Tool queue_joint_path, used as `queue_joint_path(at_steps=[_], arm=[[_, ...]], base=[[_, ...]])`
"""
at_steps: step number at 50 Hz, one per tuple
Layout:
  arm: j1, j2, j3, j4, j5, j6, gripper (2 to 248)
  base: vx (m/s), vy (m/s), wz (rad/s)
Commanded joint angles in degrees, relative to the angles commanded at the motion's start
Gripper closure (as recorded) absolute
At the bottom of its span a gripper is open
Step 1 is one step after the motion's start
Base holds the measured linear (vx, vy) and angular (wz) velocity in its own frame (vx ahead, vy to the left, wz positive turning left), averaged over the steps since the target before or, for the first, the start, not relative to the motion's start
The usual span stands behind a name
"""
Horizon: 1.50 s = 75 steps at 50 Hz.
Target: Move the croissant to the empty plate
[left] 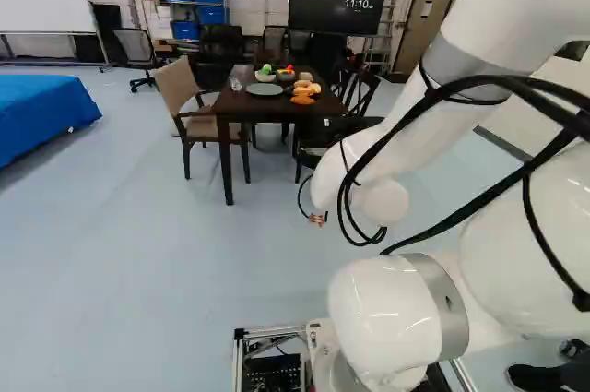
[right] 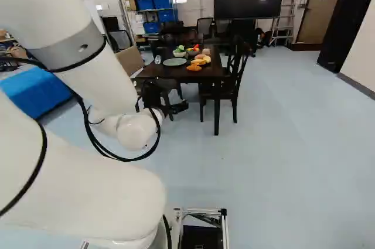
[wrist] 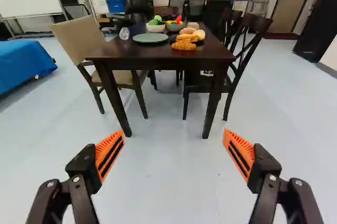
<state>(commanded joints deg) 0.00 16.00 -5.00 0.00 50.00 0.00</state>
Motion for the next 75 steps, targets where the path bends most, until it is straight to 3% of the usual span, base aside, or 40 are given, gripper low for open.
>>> queue_joint_path(at_steps=[75], arm=[[0.0,0.0,0.0,0.0,0.0,0.0,3]], base=[[0.076,-0.002,-0.009]])
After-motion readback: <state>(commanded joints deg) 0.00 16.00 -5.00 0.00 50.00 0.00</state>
